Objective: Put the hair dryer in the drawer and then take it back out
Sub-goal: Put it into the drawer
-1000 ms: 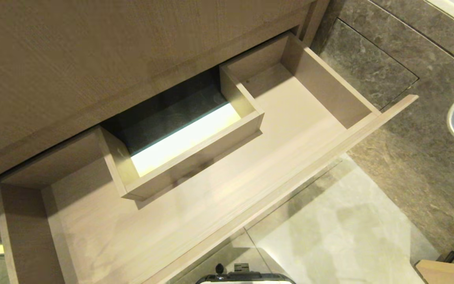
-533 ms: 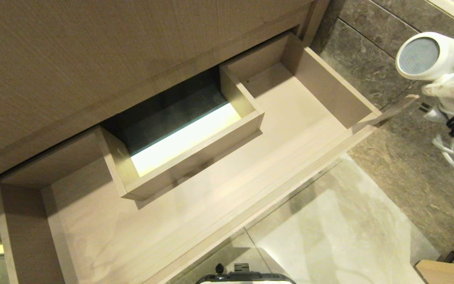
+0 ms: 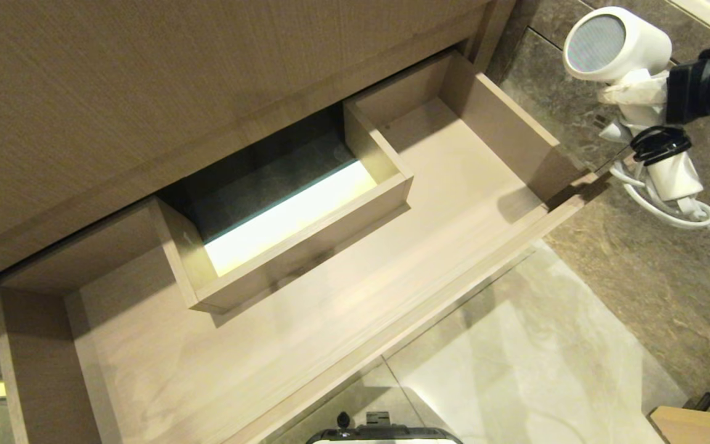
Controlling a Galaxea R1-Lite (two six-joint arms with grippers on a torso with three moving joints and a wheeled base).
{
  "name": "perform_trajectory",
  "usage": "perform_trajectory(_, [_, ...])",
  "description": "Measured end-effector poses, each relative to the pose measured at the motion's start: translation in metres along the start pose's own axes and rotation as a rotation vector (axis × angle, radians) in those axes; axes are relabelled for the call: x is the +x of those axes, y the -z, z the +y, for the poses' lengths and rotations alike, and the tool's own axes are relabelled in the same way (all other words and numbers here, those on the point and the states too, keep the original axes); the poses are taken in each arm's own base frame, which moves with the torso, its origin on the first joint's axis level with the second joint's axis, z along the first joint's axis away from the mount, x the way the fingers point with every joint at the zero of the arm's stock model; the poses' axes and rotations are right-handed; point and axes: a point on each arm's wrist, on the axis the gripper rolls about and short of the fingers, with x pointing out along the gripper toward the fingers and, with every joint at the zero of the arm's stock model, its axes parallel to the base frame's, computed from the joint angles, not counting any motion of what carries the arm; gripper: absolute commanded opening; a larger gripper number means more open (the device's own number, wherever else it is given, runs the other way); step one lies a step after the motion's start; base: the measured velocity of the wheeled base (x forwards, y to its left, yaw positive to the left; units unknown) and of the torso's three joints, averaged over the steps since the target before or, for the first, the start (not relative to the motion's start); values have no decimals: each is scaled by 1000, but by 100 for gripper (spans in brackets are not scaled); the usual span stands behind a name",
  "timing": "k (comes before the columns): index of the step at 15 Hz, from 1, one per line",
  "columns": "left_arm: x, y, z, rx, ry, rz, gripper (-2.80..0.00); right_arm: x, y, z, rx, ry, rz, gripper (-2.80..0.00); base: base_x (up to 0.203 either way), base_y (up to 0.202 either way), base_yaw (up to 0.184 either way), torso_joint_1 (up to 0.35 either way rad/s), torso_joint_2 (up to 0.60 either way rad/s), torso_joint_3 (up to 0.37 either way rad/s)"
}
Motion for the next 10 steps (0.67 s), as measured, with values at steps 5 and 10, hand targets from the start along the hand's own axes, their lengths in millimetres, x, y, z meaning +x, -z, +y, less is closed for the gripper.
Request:
perform_trajectory(5, [0, 0, 0, 0, 0, 0, -280, 42, -15, -3, -27, -39, -70, -280, 0, 0, 0, 0, 0, 0])
perform_trajectory(10, [0, 0, 0, 0, 0, 0, -280, 91, -15, 0, -27, -82, -129, -280, 0, 0, 0, 0, 0, 0])
